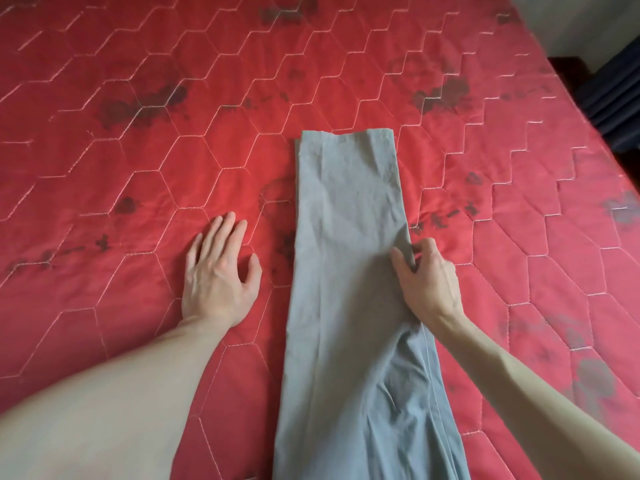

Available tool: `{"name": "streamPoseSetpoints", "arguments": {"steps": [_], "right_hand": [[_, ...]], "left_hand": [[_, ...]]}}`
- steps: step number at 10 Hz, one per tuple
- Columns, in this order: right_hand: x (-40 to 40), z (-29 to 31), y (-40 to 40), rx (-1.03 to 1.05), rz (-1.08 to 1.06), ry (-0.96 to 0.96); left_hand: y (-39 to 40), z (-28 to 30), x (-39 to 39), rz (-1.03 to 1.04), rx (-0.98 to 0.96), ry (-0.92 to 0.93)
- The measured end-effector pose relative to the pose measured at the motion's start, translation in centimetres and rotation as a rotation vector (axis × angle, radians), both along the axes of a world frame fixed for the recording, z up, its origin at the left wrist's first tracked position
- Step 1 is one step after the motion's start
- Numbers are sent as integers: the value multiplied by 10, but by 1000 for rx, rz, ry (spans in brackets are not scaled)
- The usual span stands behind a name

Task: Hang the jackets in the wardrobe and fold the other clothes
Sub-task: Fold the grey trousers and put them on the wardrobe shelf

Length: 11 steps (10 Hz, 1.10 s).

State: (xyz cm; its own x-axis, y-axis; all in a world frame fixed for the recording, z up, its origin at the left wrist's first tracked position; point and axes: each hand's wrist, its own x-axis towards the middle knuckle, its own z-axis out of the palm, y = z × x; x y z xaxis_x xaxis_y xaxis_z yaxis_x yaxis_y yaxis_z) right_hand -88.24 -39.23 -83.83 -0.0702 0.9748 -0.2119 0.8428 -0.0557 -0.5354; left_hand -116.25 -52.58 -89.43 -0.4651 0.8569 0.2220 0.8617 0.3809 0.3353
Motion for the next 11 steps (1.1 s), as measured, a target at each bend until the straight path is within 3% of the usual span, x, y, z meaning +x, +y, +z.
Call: {"name": "streamPoseSetpoints", "arguments": {"steps": [1,3,7,8,9,11], "right_hand": [[15,10,-23,-77,-103,180],[23,-14,-97,136,-133,25],[19,-33,-94,291,-116,-57],[21,-35,-92,298,-127,-41],[18,-34,-93,287,-132,-19],[32,-1,-103,119,-97,218]], "left_hand": [[1,-1,0,3,-3,-2],[0,1,0,-3,-6,-2],[-9,4,12,-22,-57,-117],[-20,15,53,-160,70,-127],[-31,20,103,-417,66,-51],[-54,15,166,-267,-335,150]]}}
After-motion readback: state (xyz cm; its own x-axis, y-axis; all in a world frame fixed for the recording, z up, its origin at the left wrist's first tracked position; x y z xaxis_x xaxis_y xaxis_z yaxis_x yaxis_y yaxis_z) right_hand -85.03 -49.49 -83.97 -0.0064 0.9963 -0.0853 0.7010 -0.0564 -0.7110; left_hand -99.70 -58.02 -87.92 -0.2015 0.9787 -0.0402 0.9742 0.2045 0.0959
